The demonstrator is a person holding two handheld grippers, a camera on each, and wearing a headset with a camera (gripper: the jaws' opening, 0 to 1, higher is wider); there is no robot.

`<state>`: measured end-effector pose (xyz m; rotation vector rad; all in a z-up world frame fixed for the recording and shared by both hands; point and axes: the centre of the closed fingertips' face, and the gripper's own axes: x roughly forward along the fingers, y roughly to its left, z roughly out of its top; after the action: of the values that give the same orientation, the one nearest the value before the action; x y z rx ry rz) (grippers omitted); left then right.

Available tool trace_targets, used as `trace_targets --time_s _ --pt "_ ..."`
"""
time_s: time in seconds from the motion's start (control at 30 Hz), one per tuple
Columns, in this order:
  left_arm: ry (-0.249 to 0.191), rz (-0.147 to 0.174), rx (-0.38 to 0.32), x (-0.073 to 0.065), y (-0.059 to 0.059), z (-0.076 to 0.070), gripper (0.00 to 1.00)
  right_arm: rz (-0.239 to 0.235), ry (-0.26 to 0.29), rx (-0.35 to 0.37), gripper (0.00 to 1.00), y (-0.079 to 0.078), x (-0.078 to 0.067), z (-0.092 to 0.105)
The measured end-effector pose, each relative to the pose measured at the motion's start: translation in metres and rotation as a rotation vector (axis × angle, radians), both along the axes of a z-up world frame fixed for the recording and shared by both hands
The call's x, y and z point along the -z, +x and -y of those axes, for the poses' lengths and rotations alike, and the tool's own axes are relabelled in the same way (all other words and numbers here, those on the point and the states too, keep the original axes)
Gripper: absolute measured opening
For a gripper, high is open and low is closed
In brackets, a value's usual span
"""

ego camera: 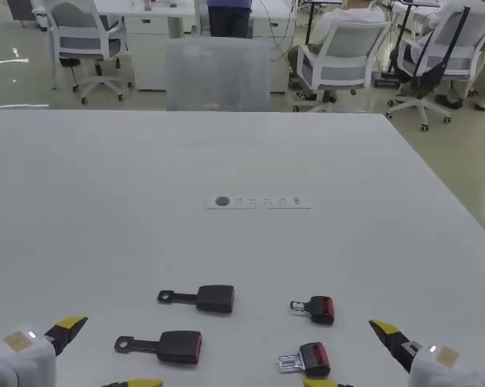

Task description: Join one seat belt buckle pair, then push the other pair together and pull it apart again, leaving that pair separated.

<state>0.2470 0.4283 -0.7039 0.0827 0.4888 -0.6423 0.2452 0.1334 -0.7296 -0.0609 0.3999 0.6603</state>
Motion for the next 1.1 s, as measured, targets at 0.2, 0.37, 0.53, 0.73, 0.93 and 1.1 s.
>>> trace_targets --time_s 0.2,0.37,0.53,0.73,0.93,1.1 --pt "0.006 -0.006 0.010 0.002 -0.001 0.000 1.00 -0.015 -0.011 -0.025 0.98 -0.001 0.004 -0.001" --pt "0.027 -0.009 0.038 0.005 -0.001 0.003 1.00 -0.018 -0.018 -0.051 0.98 0.001 0.005 -0.004" --pt "0.023 -0.017 0.052 0.005 0.000 0.004 1.00 -0.024 -0.023 -0.078 0.98 0.001 0.008 -0.007" --pt "0.026 -0.033 0.073 0.009 0.003 0.007 1.00 -0.040 -0.032 -0.097 0.98 0.004 0.014 -0.008" --pt "0.031 -0.055 0.089 0.020 0.006 0.011 1.00 -0.058 -0.049 -0.120 0.98 0.008 0.022 -0.008" --pt "0.028 -0.069 0.100 0.023 0.009 0.016 1.00 -0.070 -0.056 -0.131 0.98 0.013 0.028 -0.008"
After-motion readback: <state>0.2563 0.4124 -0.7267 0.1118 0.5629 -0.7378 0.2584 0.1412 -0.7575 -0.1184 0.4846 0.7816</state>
